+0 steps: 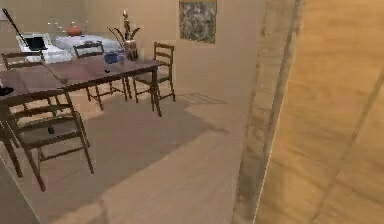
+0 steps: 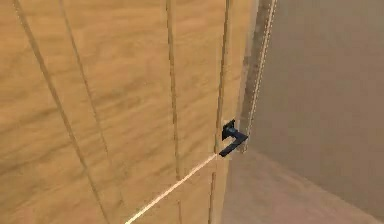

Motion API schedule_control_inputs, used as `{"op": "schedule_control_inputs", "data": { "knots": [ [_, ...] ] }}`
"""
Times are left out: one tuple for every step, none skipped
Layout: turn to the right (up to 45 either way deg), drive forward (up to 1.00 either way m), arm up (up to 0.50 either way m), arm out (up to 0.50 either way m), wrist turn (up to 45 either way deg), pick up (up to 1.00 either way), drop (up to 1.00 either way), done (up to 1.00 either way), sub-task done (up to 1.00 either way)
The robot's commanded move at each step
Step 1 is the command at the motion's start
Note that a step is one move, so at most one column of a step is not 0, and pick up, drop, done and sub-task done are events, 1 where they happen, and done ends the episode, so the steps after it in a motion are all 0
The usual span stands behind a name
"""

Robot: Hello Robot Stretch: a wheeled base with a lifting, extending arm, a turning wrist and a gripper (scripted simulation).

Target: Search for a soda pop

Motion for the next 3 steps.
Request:
{"op": "schedule_control_inputs", "data": {
  "knots": [
    [-21.0, 0.00, 0.00, 0.00, 0.0, 0.00, 0.00, 0.00, 0.00],
    [0.0, 1.00, 0.00, 0.00, 0.0, 0.00, 0.00, 0.00, 0.00],
    [0.0, 0.75, 0.00, 0.00, 0.0, 0.00, 0.00, 0.00, 0.00]
  ]
}}
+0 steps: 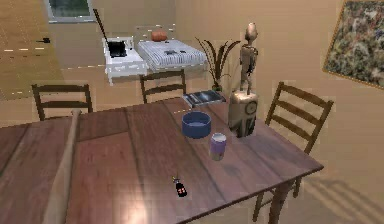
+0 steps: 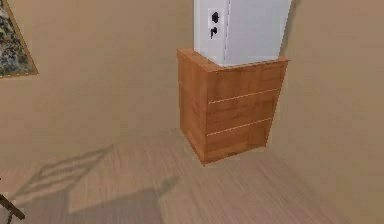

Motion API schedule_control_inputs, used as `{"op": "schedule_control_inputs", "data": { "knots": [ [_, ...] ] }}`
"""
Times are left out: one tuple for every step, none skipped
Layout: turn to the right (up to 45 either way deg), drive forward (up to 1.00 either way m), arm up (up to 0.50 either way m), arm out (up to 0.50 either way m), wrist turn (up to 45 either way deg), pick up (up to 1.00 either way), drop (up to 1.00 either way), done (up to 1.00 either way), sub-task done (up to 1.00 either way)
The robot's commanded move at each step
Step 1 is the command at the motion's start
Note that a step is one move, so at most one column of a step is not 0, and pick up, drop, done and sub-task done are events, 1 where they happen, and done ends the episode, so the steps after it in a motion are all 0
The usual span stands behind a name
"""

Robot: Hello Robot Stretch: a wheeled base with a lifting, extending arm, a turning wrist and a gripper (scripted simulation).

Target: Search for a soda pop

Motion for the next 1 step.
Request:
{"op": "schedule_control_inputs", "data": {
  "knots": [
    [0.0, 0.00, 0.00, 0.00, 0.0, 0.00, 0.00, 1.00, 0.00]
  ]
}}
